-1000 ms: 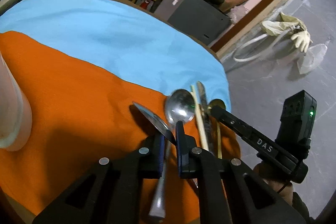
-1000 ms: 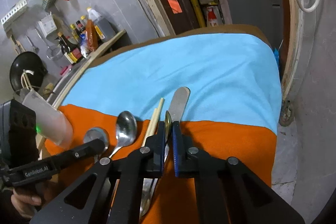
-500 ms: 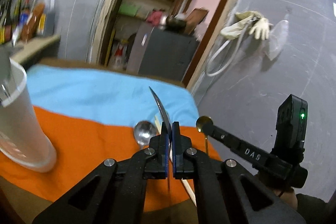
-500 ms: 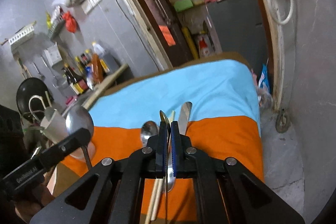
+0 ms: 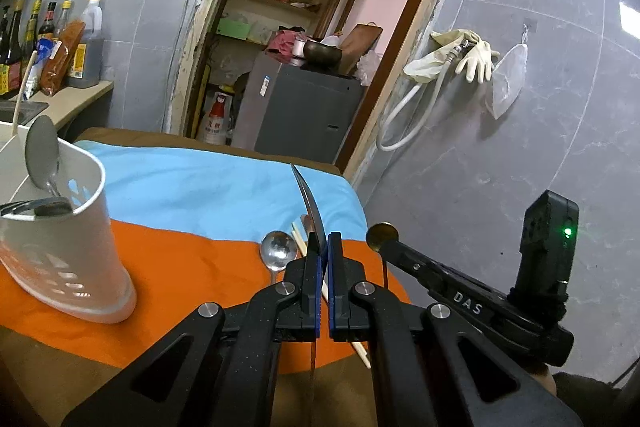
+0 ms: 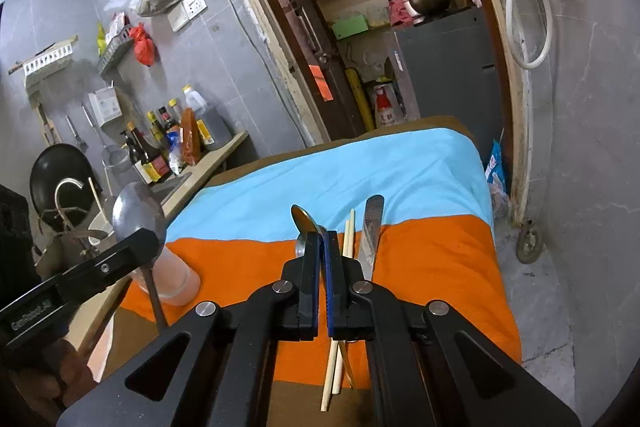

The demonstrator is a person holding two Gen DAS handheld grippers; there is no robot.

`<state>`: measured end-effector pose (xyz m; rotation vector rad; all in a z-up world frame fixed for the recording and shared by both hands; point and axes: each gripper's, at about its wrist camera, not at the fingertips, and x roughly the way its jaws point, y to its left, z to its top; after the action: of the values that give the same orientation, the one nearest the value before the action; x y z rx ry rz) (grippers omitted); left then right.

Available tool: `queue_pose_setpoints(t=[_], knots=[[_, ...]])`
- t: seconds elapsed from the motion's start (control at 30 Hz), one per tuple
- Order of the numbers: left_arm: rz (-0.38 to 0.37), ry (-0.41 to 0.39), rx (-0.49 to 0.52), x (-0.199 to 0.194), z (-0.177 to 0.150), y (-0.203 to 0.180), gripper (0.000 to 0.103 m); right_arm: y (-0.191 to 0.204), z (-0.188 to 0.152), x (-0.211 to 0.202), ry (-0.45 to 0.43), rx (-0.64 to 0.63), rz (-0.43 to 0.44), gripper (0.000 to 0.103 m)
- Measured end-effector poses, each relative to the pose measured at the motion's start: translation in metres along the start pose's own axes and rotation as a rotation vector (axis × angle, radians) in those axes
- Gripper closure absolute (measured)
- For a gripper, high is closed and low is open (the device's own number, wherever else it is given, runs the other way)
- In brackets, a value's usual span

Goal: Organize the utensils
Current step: 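Grasp a chopstick with the right tool while the left tool grasps the table knife, then lift the chopstick with the right tool while the left tool lifts the knife toward the holder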

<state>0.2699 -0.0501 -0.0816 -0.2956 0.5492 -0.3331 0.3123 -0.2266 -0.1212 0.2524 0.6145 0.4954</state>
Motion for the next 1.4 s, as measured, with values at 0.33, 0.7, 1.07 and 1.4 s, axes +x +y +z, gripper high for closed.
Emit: queue_pose_setpoints(t=[0.33,0.7,1.07,1.4], knots=[[-0.004,-0.014,-0.005,-0.009,-0.003,0.006,0.103,0.004,-0.006,-0.008,-0.042,-0.003,-0.009,0.102],[-0.013,-0.012,0.016,-0.006,-0.001,0.004,0.103,-0.002,-0.005,-0.026,-0.091,0.007,-0.020,0.103],[-0.018,-0.028,0.041,-0.005,-0.001,-0.002,0.103,-0.007,-0.011,-0.051,-0.157,0.006,-0.047,0.103],[-0.028,-0.121,0.068,-0.033,0.021,-0.010,0.103,0.012,0.010,-0.076,-0.266,-0.001,-0.030,0.103]])
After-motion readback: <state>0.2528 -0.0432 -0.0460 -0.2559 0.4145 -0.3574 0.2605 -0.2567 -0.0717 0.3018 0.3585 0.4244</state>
